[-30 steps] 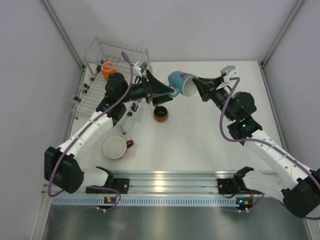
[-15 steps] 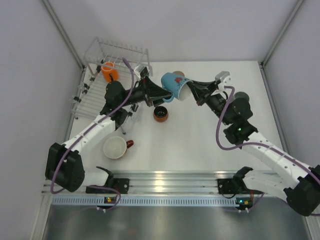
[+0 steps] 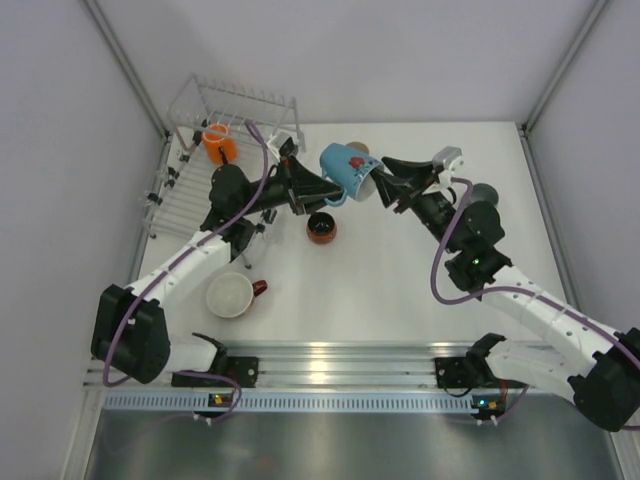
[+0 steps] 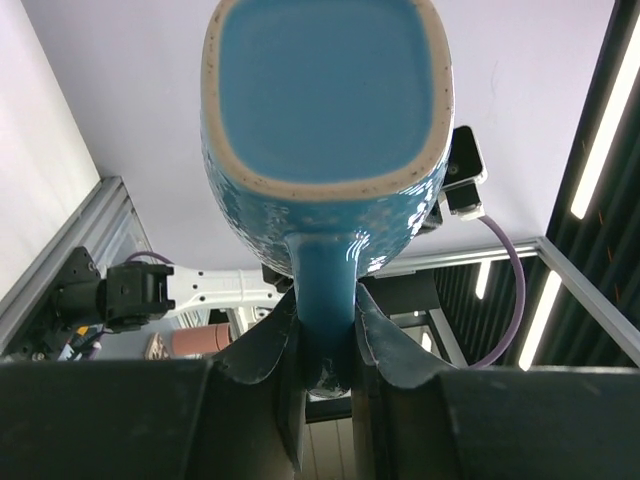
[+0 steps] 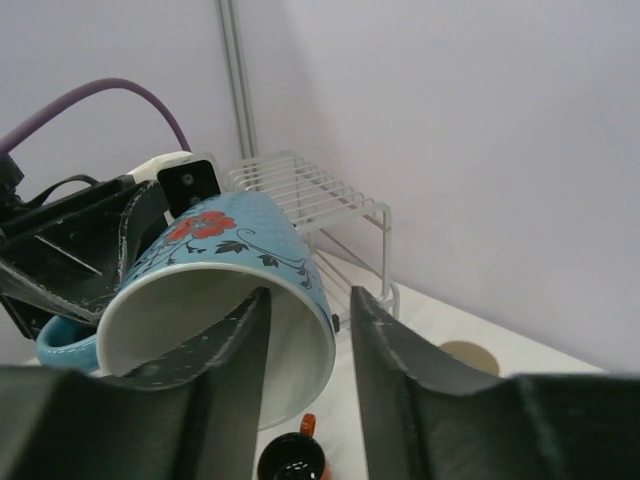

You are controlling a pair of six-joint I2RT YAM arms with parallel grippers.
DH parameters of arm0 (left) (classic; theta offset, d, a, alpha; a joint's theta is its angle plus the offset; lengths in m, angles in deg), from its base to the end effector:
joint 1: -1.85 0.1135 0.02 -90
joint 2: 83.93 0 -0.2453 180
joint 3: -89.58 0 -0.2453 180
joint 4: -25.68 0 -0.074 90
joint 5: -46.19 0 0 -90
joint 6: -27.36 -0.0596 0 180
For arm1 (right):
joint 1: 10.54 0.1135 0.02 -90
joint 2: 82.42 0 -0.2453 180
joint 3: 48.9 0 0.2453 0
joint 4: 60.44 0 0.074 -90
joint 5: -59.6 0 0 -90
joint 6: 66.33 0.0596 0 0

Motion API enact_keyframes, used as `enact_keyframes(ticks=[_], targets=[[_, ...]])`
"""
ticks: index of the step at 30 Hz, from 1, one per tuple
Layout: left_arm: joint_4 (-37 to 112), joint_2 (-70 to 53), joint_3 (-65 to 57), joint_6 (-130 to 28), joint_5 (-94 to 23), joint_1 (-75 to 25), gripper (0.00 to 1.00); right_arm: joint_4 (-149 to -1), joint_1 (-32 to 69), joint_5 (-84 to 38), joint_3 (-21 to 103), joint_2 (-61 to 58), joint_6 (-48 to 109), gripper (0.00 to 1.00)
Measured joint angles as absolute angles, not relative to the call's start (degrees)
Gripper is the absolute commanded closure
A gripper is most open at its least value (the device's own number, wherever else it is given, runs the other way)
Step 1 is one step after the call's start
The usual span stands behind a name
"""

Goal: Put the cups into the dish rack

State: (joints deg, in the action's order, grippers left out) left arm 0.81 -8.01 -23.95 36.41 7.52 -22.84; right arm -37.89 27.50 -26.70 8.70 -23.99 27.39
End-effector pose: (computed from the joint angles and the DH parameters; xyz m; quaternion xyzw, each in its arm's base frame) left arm 0.2618 -0.1716 0.3407 -0.0555 0.6433 -0.7561 0.1067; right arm 0.2031 0.1638 0.3683 -0.1910 0.5281 0.3118 0.7665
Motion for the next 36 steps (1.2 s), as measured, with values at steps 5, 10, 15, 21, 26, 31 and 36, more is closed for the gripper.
enact_keyframes(ticks=[5,10,15,21,26,31,36], targets=[[2.84,-8.17,-23.93,32.65,7.11,-21.02,1.0,-37.84,27.56,-27.85,8.7,-24.21,27.98,0.42],[20.9,-9.72,-20.06,17.3,3.83,-18.88,1.0,-38.87,27.59,-29.1,7.89,-25.76,27.9,0.33],[44.09,-11.64,-9.98,-3.46,-7.84,-18.12,1.0,-39.59,27.59,-31.48,6.36,-28.19,27.66,0.3],[59.01,-17.24,-7.19,-19.81,-28.19,-18.07,1.0,-40.01,27.59,-36.4,5.73,-30.09,26.96,0.18],[59.82,-22.63,-14.84,-28.51,-46.03,-17.86,1.0,-41.3,27.56,-40.25,5.73,-30.79,26.59,0.03],[57.96,-24.45,-23.82,-33.86,-53.26,-15.65,1.0,-42.19,27.56,-42.02,5.73,-31.16,26.63,0.01],[51.06,-22.48,-30.94,-34.04,-50.05,-6.45,1.0,-43.07,27.56,-43.13,5.73,-32.62,26.61,0.01]])
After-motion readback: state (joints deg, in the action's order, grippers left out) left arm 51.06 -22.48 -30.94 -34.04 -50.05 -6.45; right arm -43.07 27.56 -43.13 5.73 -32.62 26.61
